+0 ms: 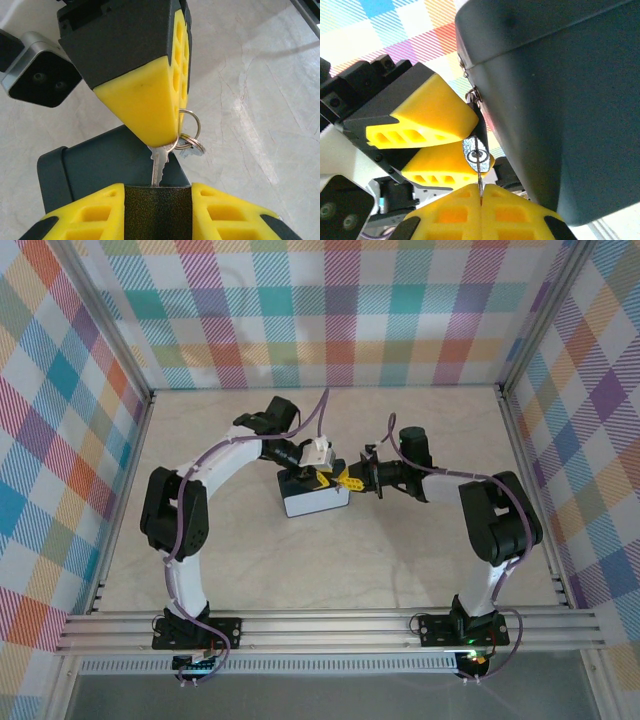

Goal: Unlock a padlock with a key

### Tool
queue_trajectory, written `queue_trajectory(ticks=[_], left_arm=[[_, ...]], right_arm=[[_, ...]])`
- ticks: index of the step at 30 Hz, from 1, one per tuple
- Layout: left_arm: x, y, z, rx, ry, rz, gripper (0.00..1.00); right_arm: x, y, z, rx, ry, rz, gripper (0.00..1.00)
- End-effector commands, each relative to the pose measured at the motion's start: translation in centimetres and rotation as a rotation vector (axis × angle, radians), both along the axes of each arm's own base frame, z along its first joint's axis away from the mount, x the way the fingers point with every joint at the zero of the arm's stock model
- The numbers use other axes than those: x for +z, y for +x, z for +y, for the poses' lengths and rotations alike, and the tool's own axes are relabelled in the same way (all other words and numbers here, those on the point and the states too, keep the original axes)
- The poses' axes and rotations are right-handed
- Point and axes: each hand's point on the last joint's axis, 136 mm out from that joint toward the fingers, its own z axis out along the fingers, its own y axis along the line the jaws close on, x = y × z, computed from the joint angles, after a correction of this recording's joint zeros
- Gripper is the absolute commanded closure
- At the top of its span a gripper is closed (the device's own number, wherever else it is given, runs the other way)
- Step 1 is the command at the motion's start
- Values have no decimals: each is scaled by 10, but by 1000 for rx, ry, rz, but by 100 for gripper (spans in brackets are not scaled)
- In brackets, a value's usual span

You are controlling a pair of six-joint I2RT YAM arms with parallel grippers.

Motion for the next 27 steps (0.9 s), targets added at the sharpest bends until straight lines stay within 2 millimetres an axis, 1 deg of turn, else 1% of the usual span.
queue_trajectory(ticks=[1, 4, 7, 10, 13, 15, 17, 19, 21, 23, 26, 27], left_arm=[[44, -23, -35, -123, -212, -18, 77], [44, -22, -36, -122, -213, -24, 77], [47, -22, -36, -125, -220, -29, 77], [49, -22, -36, -123, -225, -31, 77], [51, -22, -37, -126, -228, -30, 77], [52, -24, -36, -130, -229, -25, 77], [54, -25, -36, -135, -234, -25, 77], [54, -27, -35, -140, -230, -23, 77], [54, -28, -34, -145, -224, -23, 77], [54, -29, -34, -150, -226, -18, 77], [57, -29, -35, -149, -235, -19, 77], [58, -28, -35, -146, -236, -20, 77]], right_arm=[[44, -6, 23, 37, 94, -131, 98], [52, -7, 29, 31, 73, -122, 97], [39, -1, 31, -23, 3, -26, 97], [46, 2, 43, -31, 59, 2, 97], [44, 6, 44, -66, 72, 62, 97], [47, 9, 44, -82, 75, 71, 97], [46, 8, 44, -52, 57, 36, 96], [47, -3, 44, 42, -3, -89, 96], [43, -13, 39, 123, -94, -193, 95], [48, -21, 40, 196, -41, -250, 95], [52, -25, 43, 246, 51, -272, 96], [52, -25, 43, 250, 58, -281, 96]])
